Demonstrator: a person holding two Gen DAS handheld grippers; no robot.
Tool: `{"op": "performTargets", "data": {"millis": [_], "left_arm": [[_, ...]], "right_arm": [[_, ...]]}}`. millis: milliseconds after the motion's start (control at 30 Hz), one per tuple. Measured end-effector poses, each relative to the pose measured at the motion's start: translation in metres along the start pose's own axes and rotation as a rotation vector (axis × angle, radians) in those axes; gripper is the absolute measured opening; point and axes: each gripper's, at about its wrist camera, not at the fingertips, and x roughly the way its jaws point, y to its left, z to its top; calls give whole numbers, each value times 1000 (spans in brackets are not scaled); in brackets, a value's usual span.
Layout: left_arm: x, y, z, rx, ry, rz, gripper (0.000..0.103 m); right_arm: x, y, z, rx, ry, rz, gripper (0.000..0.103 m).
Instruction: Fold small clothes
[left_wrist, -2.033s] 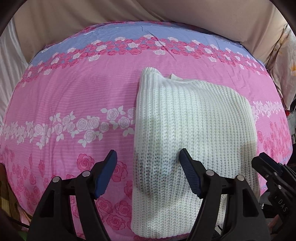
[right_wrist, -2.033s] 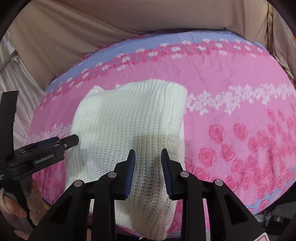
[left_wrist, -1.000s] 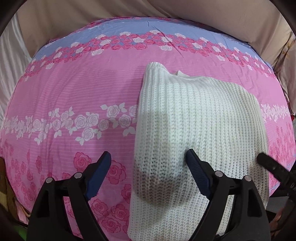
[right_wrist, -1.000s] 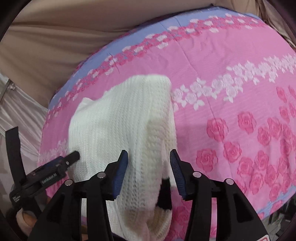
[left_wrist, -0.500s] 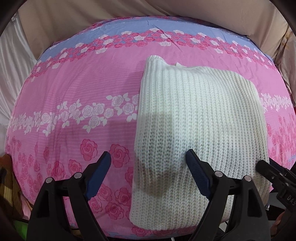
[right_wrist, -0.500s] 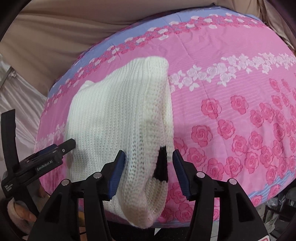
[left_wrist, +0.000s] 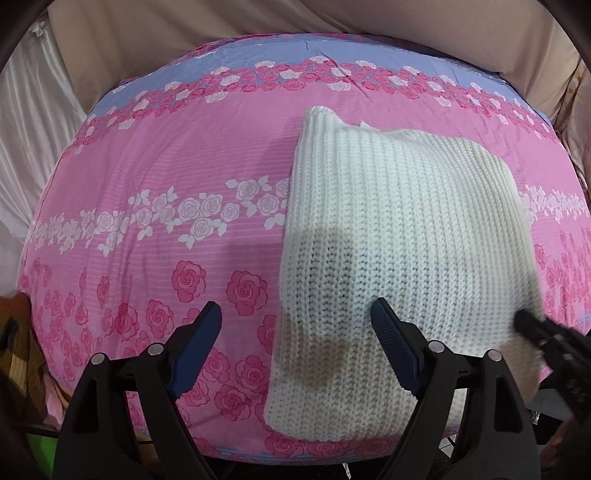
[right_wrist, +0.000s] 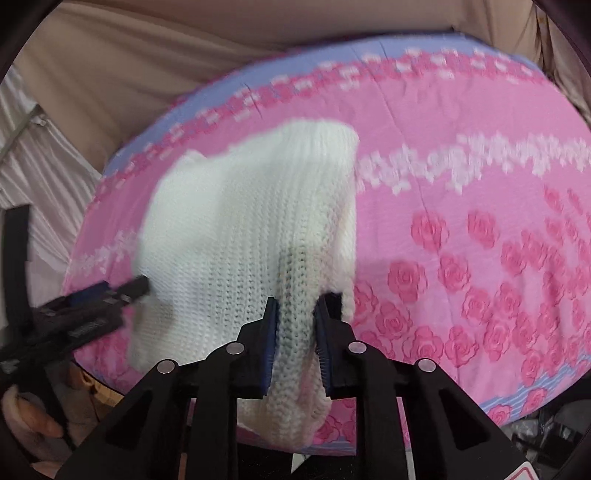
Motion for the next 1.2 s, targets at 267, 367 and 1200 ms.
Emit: {"op": "performTargets", "data": {"millis": [267, 367, 1200], "left_arm": [[-4, -2, 2, 10, -17, 13, 81], [-4, -4, 2, 16, -18, 14, 81], [9, -12, 8, 64, 13, 6, 81]], "right_arm": [[-25, 12, 7, -38, -84, 11, 27], [-20, 7, 16, -9, -84, 17, 33], [-33, 4, -9, -35, -56, 56, 23]]}}
